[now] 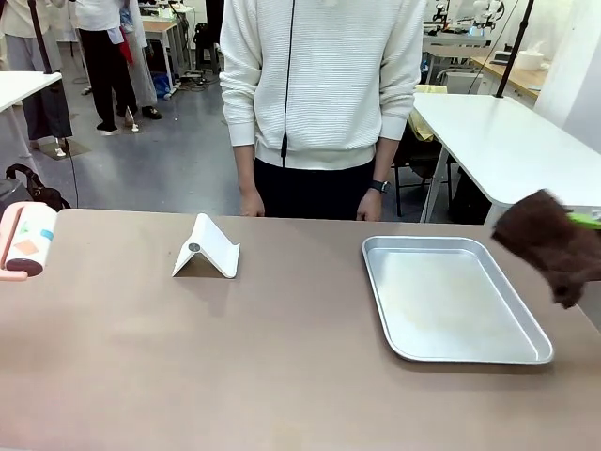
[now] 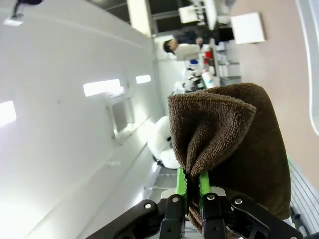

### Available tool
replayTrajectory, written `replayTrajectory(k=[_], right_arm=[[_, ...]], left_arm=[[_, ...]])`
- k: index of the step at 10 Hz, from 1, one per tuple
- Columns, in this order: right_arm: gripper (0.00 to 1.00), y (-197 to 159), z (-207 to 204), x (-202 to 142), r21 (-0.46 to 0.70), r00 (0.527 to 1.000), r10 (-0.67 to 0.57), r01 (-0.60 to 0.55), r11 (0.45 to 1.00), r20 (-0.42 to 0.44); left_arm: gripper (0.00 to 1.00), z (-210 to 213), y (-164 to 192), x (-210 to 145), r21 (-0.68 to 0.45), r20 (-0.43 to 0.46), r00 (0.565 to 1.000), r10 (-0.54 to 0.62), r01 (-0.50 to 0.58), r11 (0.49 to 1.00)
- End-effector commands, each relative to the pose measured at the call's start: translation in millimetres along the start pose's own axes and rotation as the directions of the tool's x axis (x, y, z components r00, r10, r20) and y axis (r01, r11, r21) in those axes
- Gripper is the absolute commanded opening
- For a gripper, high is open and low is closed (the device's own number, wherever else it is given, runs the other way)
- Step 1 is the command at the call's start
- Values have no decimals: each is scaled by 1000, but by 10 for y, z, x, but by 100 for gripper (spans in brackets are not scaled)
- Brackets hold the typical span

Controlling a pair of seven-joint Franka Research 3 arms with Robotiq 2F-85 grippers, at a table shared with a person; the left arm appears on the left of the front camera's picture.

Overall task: Clean the surface of the table.
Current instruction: Clean the area not pointed to by the person.

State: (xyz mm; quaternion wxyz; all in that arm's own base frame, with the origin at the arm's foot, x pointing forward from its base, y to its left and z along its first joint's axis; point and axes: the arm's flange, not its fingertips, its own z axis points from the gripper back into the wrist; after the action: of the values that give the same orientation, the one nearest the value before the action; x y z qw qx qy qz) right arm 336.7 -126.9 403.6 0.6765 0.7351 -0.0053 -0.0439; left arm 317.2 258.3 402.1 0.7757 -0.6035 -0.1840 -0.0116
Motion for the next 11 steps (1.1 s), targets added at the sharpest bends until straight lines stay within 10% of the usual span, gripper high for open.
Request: replayTrajectory(k=[1,11], right_arm=[[11,-104,340,-42,97,998,48,-52,994,38],[11,-256,435,-73,87,996,7,-15,996,92]], left_arm=[[21,-9,-36,-20,-4,8,1000,-5,5,1000],[21,-9,-36,-20,-4,8,1000,-5,5,1000]])
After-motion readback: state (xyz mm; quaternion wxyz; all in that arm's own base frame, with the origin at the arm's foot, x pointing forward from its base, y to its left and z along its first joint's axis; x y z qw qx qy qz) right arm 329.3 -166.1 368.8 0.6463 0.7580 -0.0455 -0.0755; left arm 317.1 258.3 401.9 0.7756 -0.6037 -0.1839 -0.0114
